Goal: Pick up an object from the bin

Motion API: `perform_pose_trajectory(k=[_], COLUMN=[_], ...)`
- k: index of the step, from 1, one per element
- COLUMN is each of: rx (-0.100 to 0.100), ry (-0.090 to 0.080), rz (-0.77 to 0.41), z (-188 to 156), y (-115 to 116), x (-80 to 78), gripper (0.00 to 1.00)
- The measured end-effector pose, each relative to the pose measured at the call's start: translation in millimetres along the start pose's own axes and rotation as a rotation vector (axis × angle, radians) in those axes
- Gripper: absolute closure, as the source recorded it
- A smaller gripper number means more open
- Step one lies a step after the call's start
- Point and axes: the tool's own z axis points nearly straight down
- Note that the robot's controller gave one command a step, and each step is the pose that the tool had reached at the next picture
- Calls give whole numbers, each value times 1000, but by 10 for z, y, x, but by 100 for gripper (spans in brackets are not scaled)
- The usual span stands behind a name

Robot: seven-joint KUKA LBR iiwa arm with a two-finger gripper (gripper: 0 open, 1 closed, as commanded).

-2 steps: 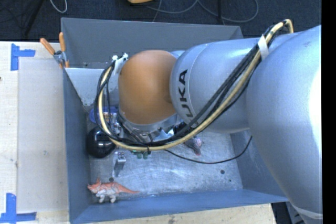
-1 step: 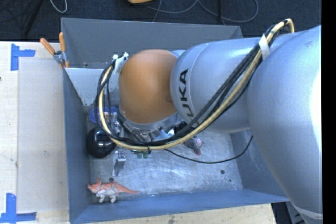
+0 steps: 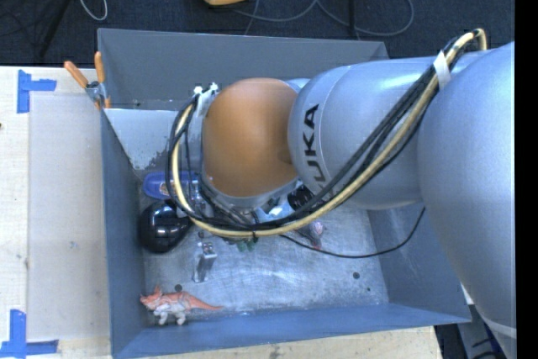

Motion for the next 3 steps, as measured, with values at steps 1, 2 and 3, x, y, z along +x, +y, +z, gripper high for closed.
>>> perform_pose_trajectory(k=[1, 2, 3], rx=[16, 0, 0], ry=[-15, -4, -4], rz=[-148, -162, -161], z=[334, 500, 501], y=[54, 146, 145], x=[85, 165, 165], gripper=[0, 100, 100])
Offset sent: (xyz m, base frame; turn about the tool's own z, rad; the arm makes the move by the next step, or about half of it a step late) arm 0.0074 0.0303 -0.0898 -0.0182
